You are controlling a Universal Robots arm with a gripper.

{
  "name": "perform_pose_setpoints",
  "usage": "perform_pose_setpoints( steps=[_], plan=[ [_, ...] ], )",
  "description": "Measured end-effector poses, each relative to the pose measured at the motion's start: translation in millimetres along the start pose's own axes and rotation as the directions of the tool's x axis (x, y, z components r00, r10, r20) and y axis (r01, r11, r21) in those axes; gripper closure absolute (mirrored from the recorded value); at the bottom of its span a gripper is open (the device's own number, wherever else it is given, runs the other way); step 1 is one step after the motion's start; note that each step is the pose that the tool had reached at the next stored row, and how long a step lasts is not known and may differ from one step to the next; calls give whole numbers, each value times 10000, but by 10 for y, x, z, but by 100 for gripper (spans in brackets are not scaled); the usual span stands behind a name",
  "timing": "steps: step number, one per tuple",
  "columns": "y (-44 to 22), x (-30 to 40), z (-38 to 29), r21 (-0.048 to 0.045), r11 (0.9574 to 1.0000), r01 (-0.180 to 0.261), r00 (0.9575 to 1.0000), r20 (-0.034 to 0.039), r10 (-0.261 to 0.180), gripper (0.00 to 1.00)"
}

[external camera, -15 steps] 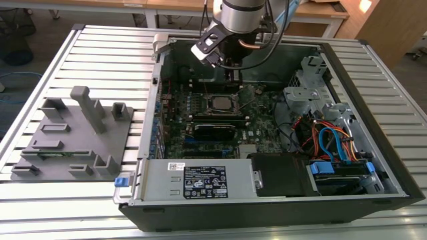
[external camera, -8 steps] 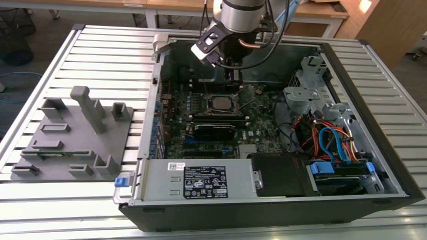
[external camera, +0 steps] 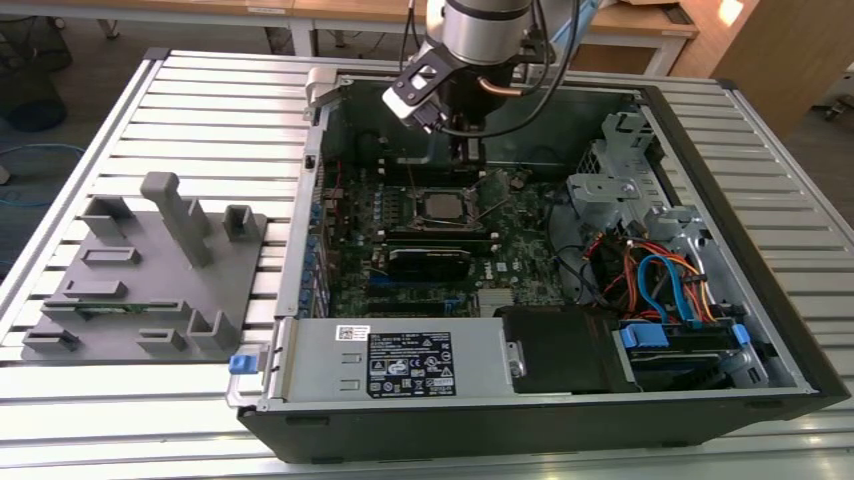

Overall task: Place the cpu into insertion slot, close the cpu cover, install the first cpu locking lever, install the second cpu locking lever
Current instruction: 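Close the cpu cover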

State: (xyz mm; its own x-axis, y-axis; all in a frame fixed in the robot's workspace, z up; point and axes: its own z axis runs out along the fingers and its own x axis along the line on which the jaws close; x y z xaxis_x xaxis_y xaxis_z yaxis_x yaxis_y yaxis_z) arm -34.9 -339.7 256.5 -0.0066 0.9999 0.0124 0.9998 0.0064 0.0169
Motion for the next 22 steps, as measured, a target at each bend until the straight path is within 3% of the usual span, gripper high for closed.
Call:
perform_pose_setpoints(
  steps=[12, 16, 22],
  plan=[
    [3, 2, -149, -1, 10000, -10, 10000, -1, 10, 90],
    [12, 2, -153, -1, 9999, -129, 9999, 0, 129, 90],
    [79, 1, -152, 1, 9998, -181, 9998, 1, 181, 90]
  ],
)
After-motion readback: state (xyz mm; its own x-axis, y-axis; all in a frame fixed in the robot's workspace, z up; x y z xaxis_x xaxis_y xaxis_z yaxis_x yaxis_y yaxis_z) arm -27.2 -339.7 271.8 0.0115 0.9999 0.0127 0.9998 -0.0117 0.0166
